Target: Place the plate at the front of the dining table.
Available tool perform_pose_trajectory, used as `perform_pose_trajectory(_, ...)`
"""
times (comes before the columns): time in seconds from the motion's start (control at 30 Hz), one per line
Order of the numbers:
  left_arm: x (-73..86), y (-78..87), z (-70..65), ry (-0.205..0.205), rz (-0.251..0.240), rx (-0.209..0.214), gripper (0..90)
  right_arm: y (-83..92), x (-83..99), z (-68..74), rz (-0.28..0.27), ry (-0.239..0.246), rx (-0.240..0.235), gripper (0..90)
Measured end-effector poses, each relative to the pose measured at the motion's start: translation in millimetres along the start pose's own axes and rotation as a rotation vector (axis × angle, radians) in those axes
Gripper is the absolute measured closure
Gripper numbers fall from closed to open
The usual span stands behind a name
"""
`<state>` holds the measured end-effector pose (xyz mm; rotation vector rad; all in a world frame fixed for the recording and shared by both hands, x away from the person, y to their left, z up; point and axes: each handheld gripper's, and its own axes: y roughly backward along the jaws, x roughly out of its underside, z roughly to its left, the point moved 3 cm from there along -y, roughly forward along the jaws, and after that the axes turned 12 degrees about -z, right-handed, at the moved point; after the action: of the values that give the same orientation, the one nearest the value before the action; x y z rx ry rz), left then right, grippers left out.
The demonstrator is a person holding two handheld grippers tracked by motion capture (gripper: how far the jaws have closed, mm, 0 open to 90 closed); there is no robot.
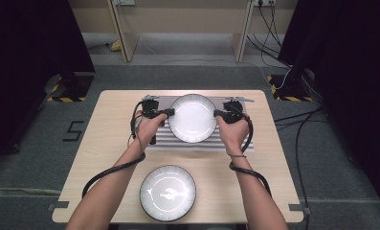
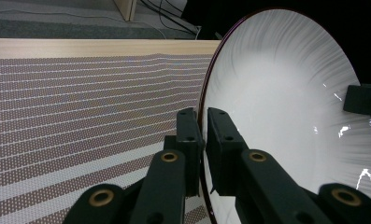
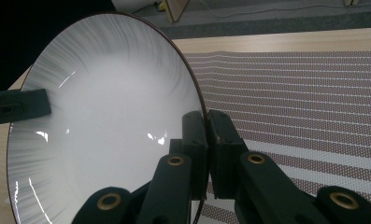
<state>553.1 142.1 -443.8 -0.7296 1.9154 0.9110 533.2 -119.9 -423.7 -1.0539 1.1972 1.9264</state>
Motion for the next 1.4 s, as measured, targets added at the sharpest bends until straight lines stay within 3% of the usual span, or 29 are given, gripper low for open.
perform_pose_trajectory(0.97,-1.4,-22.0,9.7,0.016,0.011,-0.021,83.0,-21.2,-4.8,-10.3,0.016,-0.015,0.015,86.5)
perform_pose_trajectory(1.4,4.0,-25.6,11.0,-0.027,-0.07,-0.038,82.8,-29.0,0.5,-12.8,-0.049,0.035,0.014,86.6)
